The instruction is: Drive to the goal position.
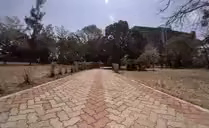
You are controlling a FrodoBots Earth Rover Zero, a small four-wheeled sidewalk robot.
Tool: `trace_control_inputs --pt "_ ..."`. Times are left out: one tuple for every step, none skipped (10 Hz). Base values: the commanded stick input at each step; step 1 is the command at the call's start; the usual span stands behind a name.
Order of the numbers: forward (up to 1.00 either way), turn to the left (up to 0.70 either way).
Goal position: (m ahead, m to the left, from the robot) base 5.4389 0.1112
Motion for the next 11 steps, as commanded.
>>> trace_control_inputs --pt "0.7 0.0" --pt "0.7 0.0" --pt "0.7 0.0" --pt "0.7 0.0" --pt "0.7 0.0" --pt "0.7 0.0" --pt "0.7 0.0" --pt "0.7 0.0" --pt "0.7 0.0" --pt "0.7 0.0" --pt "0.7 0.0"
